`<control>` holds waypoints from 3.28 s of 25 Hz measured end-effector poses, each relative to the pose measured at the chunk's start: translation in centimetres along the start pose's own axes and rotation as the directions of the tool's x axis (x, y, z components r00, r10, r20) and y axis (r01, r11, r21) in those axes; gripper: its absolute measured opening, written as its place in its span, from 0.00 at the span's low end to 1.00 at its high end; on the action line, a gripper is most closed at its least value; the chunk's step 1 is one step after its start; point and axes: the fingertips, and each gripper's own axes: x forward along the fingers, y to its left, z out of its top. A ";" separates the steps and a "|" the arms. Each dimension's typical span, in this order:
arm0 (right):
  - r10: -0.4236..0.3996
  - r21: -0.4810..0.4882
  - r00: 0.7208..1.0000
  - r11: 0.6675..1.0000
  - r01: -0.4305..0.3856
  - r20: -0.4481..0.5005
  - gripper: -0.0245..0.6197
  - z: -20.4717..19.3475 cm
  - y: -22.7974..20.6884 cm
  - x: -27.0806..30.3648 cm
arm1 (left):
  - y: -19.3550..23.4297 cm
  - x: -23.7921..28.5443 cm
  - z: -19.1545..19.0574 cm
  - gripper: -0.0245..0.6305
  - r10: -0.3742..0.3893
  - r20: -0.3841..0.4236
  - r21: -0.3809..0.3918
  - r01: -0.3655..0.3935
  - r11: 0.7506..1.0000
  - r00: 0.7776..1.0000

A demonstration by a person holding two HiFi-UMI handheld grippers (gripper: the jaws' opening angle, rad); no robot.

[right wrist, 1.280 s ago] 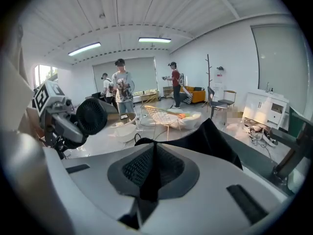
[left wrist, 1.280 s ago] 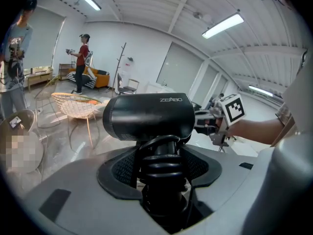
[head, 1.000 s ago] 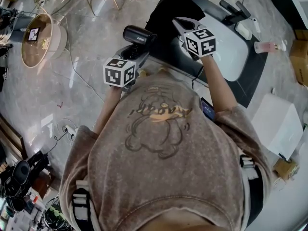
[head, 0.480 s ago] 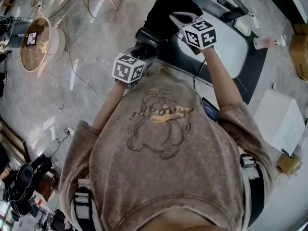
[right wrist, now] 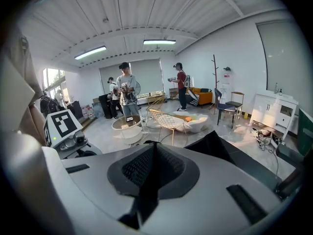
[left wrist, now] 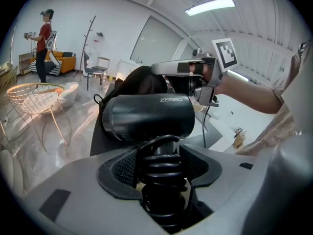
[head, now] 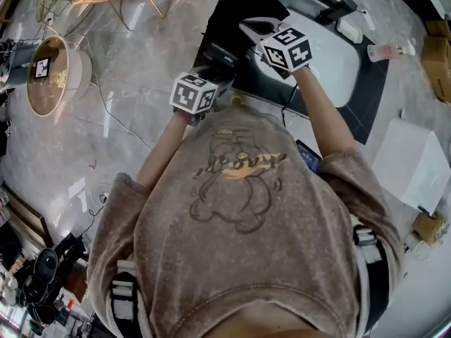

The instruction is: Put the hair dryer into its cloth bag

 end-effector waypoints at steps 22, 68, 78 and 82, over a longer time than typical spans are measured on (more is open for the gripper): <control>0.166 -0.058 0.982 0.984 -0.171 -0.088 0.07 -1.8 4.2 0.4 | 5.1 3.1 3.4 0.43 0.089 -0.011 -0.051 -0.089 0.995 0.996; 0.140 0.025 0.989 0.990 -0.139 -0.044 0.07 -3.1 2.8 0.9 | 5.2 3.0 4.3 0.49 0.245 0.067 0.131 -0.252 0.959 0.967; 0.147 0.028 0.988 0.989 -0.146 -0.054 0.07 -3.6 3.4 1.0 | 6.6 0.9 -1.1 0.49 0.304 0.025 0.093 -0.305 0.948 0.952; 0.149 0.029 0.987 0.989 -0.147 -0.056 0.07 -3.9 3.4 0.9 | 6.6 1.0 -3.0 0.49 0.310 -0.004 0.081 -0.309 0.948 0.951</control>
